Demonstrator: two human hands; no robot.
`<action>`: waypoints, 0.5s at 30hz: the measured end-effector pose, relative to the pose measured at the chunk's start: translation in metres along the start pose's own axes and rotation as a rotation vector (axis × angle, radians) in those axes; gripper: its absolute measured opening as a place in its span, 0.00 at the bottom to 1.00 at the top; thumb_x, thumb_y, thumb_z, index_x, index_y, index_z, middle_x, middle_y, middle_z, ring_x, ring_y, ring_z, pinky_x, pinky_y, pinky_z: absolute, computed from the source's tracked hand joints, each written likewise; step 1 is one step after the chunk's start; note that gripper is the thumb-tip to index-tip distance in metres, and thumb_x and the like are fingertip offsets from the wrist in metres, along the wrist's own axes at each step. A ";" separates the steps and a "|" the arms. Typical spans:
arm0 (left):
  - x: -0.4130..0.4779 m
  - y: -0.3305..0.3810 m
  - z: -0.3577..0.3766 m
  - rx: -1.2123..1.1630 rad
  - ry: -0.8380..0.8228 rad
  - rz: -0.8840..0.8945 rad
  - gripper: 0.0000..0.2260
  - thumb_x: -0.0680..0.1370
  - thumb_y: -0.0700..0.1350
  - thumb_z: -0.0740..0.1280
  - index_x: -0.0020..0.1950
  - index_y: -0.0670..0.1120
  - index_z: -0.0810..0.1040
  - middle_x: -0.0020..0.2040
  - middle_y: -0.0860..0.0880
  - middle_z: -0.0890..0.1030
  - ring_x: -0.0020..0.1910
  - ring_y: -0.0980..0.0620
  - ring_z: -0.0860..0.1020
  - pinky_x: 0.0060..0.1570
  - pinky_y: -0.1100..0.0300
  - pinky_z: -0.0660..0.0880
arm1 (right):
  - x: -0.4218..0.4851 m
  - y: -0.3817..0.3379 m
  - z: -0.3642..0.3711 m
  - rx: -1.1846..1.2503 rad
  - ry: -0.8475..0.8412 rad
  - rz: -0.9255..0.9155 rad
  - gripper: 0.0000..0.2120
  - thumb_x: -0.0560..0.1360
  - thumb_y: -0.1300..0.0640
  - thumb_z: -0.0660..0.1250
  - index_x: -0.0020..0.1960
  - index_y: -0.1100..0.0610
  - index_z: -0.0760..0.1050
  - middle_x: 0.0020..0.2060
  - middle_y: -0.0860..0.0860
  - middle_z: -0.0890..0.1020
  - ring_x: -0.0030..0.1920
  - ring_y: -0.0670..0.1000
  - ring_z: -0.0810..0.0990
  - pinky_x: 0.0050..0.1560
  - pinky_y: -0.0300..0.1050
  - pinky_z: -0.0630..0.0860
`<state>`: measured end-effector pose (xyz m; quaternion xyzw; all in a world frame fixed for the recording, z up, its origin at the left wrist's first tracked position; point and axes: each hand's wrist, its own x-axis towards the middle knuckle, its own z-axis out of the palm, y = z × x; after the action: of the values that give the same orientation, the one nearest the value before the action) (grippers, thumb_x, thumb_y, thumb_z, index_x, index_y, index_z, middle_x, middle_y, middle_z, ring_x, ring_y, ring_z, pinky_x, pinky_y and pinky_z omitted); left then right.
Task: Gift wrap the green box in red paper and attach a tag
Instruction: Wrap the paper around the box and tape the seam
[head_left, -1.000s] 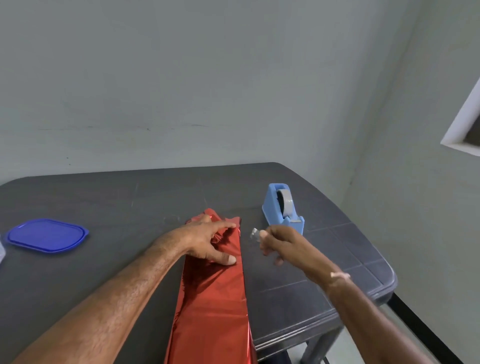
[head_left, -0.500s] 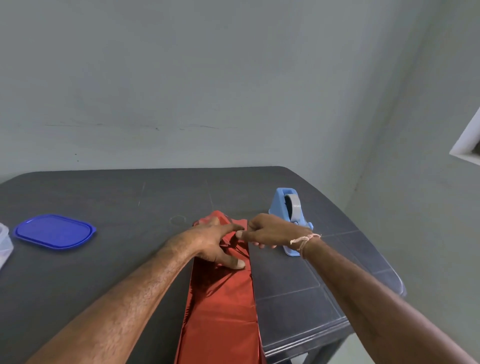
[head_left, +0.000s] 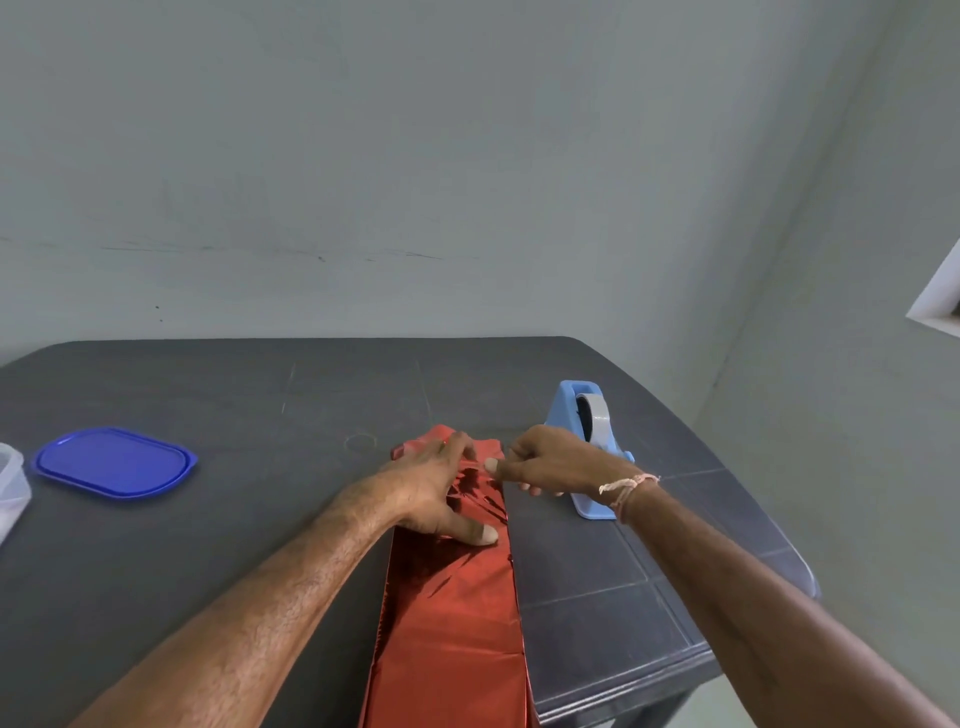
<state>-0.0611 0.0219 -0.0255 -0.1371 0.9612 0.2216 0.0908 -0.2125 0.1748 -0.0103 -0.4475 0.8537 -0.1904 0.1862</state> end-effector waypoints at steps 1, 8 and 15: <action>0.000 -0.001 0.001 0.013 0.001 0.008 0.43 0.65 0.70 0.76 0.72 0.58 0.60 0.70 0.53 0.67 0.69 0.46 0.68 0.68 0.43 0.70 | 0.000 0.001 0.000 0.008 0.003 -0.001 0.24 0.77 0.34 0.66 0.39 0.55 0.76 0.33 0.49 0.81 0.34 0.46 0.79 0.39 0.43 0.76; -0.001 -0.004 0.001 0.045 -0.020 0.013 0.44 0.66 0.73 0.72 0.77 0.68 0.57 0.61 0.53 0.65 0.70 0.45 0.66 0.67 0.42 0.71 | -0.001 0.007 0.000 0.003 0.062 -0.023 0.24 0.78 0.34 0.65 0.39 0.54 0.80 0.35 0.51 0.84 0.35 0.46 0.81 0.43 0.44 0.79; -0.001 0.000 -0.002 0.062 -0.050 0.008 0.45 0.66 0.74 0.72 0.78 0.69 0.56 0.60 0.53 0.65 0.70 0.46 0.66 0.68 0.43 0.71 | 0.001 0.011 0.001 -0.044 0.092 -0.017 0.23 0.77 0.32 0.65 0.37 0.50 0.80 0.34 0.47 0.84 0.37 0.47 0.83 0.51 0.54 0.83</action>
<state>-0.0608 0.0210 -0.0235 -0.1249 0.9656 0.1952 0.1182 -0.2206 0.1794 -0.0173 -0.4496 0.8615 -0.1934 0.1350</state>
